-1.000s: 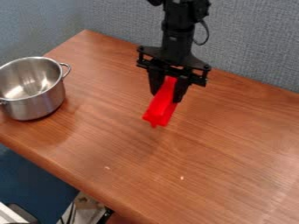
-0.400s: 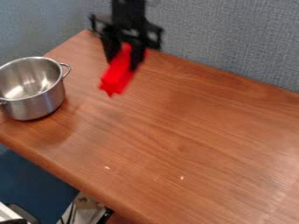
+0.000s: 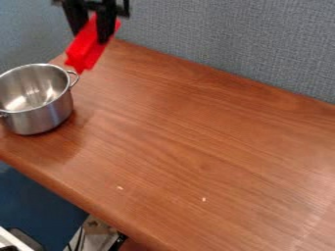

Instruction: Move the red object from the metal pot to the table

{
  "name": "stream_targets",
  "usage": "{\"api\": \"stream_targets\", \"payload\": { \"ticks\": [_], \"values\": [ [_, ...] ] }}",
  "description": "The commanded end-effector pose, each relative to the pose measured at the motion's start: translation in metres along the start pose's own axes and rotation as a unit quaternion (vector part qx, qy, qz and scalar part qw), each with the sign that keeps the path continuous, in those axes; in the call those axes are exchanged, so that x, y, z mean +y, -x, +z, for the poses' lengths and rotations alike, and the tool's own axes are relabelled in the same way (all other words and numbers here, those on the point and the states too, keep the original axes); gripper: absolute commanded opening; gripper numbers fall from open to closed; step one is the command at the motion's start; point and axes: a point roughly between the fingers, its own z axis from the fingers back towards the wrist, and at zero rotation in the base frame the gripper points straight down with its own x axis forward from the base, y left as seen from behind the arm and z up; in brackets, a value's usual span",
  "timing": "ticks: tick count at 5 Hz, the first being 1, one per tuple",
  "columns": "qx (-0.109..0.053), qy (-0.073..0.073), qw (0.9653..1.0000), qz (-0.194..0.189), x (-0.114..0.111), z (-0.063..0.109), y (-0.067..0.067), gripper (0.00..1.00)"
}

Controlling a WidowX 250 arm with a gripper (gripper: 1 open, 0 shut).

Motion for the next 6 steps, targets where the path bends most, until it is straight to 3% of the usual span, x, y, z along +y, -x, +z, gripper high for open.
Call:
{"api": "stream_targets", "payload": {
  "ticks": [1, 3, 6],
  "values": [
    [-0.015, -0.027, 0.9995, -0.005, -0.003, -0.014, 0.003, 0.00],
    [-0.018, 0.010, 0.9965, -0.080, -0.011, -0.048, -0.007, 0.00],
    [-0.042, -0.016, 0.9979, -0.047, 0.036, -0.103, -0.041, 0.00]
  ]
}}
